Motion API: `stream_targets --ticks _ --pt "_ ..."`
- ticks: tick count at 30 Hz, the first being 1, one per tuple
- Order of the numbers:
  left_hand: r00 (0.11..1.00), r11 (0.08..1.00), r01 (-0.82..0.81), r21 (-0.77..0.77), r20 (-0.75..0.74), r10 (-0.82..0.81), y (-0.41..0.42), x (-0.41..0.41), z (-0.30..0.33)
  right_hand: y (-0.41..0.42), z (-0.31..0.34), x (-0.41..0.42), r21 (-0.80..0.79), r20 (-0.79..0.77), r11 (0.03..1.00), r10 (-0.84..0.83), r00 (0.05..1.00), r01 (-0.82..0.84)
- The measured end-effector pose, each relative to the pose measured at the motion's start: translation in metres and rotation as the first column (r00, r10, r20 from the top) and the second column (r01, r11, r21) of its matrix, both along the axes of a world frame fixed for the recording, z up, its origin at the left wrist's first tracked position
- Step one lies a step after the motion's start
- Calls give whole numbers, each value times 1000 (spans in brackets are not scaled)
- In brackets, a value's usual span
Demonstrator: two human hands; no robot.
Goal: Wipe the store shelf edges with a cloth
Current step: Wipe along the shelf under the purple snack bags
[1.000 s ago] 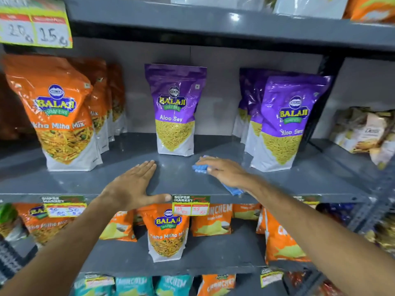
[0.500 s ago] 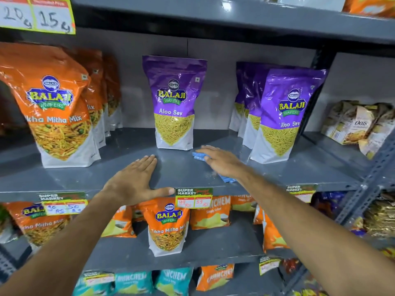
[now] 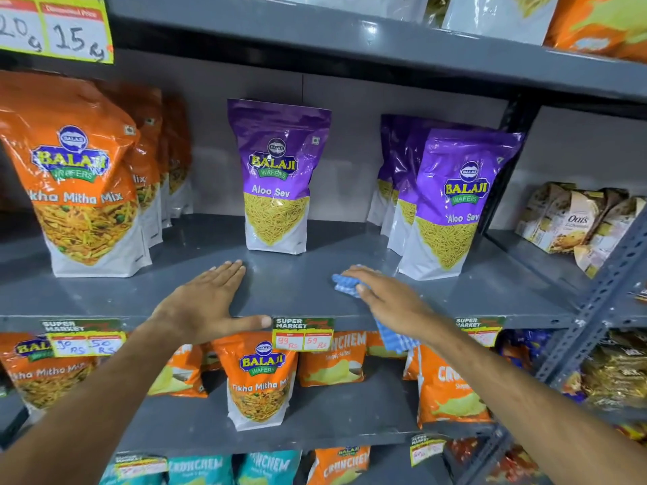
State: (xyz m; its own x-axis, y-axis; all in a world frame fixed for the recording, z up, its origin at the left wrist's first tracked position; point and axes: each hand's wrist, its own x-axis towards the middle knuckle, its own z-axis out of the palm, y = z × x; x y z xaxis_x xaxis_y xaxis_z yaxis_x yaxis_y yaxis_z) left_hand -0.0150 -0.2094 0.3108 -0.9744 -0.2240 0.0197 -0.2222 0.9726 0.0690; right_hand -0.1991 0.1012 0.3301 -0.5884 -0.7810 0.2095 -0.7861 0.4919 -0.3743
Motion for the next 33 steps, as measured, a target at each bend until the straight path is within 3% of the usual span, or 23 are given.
stream_targets --ticks 5,12,16,21,33 --pt "1000 1000 -6 11 -1 6 2 2 2 -59 6 -21 131 -79 988 -76 994 86" --pt "1000 1000 21 -9 2 -21 6 4 7 -109 -2 39 109 -138 986 139 981 -125" --pt "992 992 117 -39 -41 -119 22 1 7 -78 -6 52 58 -115 981 193 974 -187" --pt "966 970 245 -13 -80 -245 87 -35 5 -18 -6 40 27 -122 992 123 985 -121" --pt "987 983 156 94 -53 -151 203 -129 7 142 -5 -32 -18 -118 997 -76 990 75"
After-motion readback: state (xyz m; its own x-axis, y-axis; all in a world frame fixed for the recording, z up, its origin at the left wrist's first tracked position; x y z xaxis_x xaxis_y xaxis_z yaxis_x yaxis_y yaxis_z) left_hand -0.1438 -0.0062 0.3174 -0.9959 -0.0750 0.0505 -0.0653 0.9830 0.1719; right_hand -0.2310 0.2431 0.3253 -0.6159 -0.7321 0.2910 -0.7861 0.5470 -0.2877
